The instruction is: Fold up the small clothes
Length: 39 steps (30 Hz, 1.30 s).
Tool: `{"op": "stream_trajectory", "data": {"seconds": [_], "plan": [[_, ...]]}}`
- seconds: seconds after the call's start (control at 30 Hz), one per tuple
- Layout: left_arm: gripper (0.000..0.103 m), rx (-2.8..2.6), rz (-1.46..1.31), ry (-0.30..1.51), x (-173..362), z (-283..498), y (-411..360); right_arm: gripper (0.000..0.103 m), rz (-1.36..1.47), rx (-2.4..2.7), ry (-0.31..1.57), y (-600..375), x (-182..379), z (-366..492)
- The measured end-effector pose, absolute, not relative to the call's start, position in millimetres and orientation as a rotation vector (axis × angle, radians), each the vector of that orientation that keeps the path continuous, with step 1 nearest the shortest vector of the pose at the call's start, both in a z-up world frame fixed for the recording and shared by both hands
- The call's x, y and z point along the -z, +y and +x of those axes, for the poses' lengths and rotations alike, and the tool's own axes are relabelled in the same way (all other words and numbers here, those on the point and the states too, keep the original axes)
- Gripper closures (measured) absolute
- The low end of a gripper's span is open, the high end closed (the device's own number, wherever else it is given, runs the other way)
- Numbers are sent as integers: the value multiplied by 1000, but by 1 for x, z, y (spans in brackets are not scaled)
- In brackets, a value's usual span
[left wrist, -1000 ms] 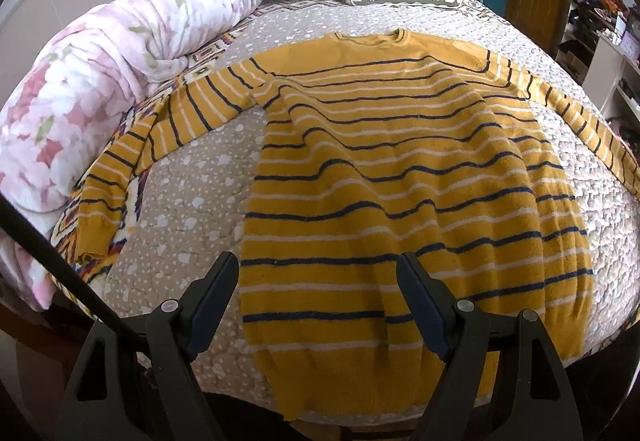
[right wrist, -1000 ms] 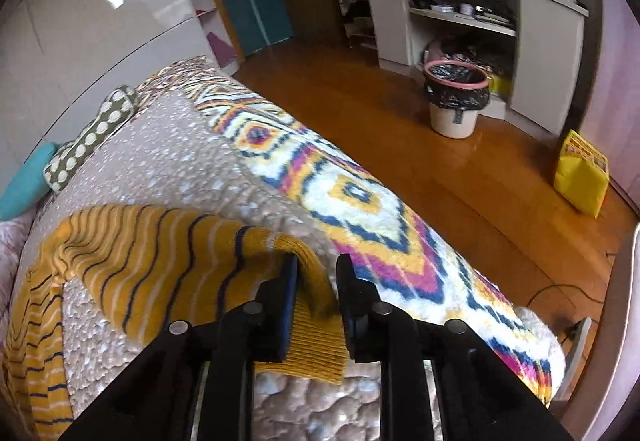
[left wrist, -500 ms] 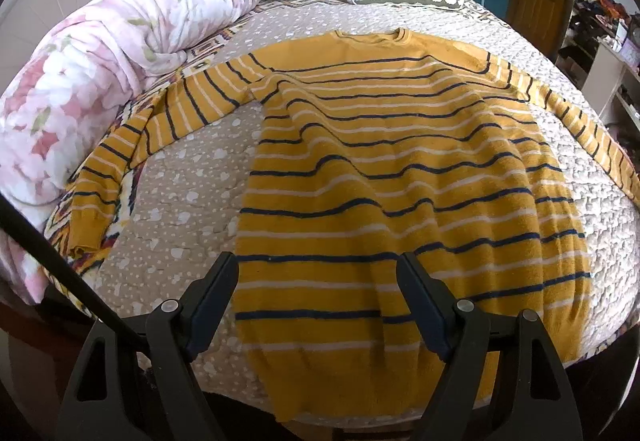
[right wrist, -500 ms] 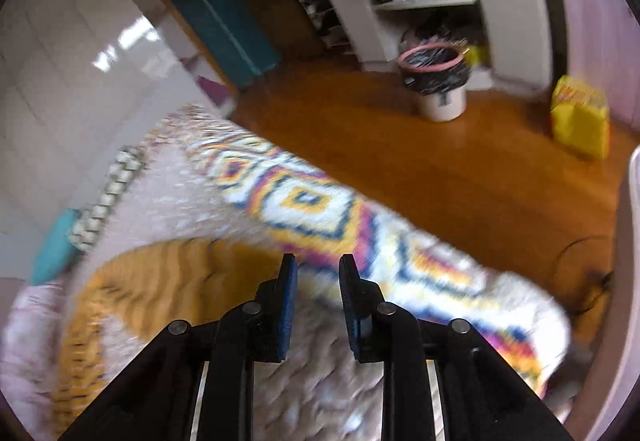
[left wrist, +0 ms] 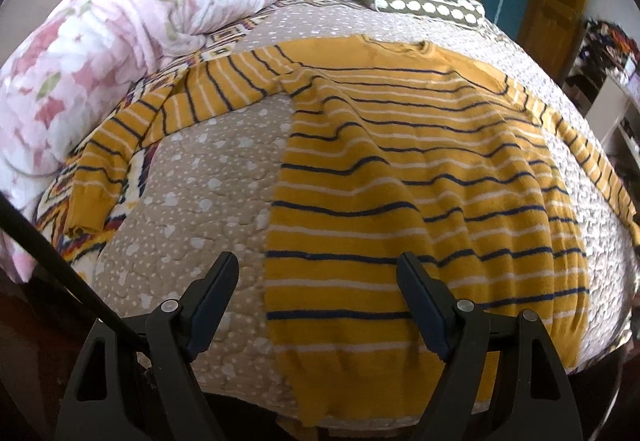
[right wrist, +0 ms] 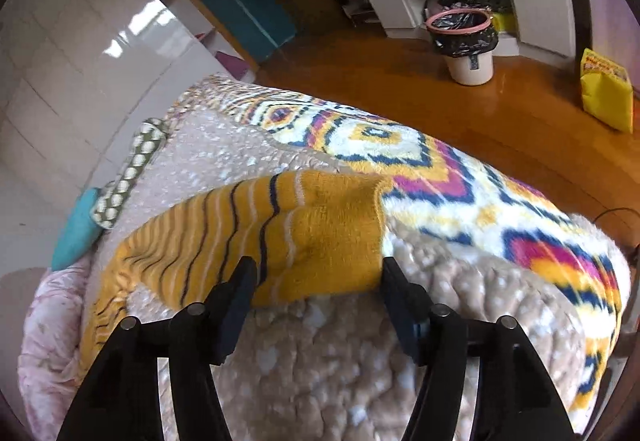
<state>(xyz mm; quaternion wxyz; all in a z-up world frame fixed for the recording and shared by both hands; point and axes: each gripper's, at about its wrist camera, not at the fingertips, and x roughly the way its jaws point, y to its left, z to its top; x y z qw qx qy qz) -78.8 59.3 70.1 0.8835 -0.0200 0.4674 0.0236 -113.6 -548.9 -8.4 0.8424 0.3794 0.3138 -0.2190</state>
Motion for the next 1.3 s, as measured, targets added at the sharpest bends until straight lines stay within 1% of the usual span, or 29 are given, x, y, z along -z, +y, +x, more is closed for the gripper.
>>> {"op": "stream_trajectory", "data": {"seconds": [0.03, 0.07, 0.1, 0.13, 0.17, 0.23, 0.37, 0.47, 0.63, 0.73, 0.8, 0.87, 1.0, 1.1, 1.13, 1.23, 1.27, 1.3], "plan": [[23, -51, -58, 971, -70, -80, 65, 35, 773, 492, 659, -550, 8, -107], [23, -53, -73, 967, -71, -81, 70, 40, 750, 512, 664, -552, 7, -101], [23, -56, -87, 963, -72, -82, 75, 50, 726, 535, 676, -552, 6, -95], [23, -60, -105, 956, -73, -84, 83, 80, 701, 560, 691, -553, 5, -89], [23, -63, -115, 950, -74, -85, 88, 92, 675, 565, 714, -554, 1, -79], [23, -75, -136, 933, -76, -88, 102, 93, 655, 546, 717, -549, -13, -68], [23, -101, -163, 894, -79, -96, 128, 93, 445, 423, 663, -488, -76, -33], [23, -120, -184, 873, -78, -104, 149, 93, 276, 247, 630, -402, -123, 7], [23, -157, -219, 842, -74, -123, 187, 93, 175, -59, 648, -258, -152, 70], [22, -199, -232, 828, -69, -134, 209, 93, 126, -197, 688, -183, -145, 97], [22, -215, -263, 821, -66, -142, 227, 93, 82, -288, 738, -128, -129, 117], [22, -229, -290, 817, -64, -148, 239, 93, 40, -354, 801, -81, -107, 135], [22, -256, -334, 806, -60, -159, 261, 93, -42, -390, 909, -23, -61, 158], [22, -275, -373, 799, -56, -165, 277, 88, -107, -387, 954, 1, -36, 167], [22, -283, -392, 794, -54, -168, 284, 84, -120, -392, 955, 8, -35, 168], [22, -310, -417, 788, -49, -172, 295, 81, -129, -502, 929, 35, -45, 157], [22, -321, -422, 789, -48, -173, 299, 75, -130, -559, 920, 44, -52, 153], [22, -332, -428, 789, -47, -176, 303, 72, -147, -591, 902, 52, -60, 147]]}}
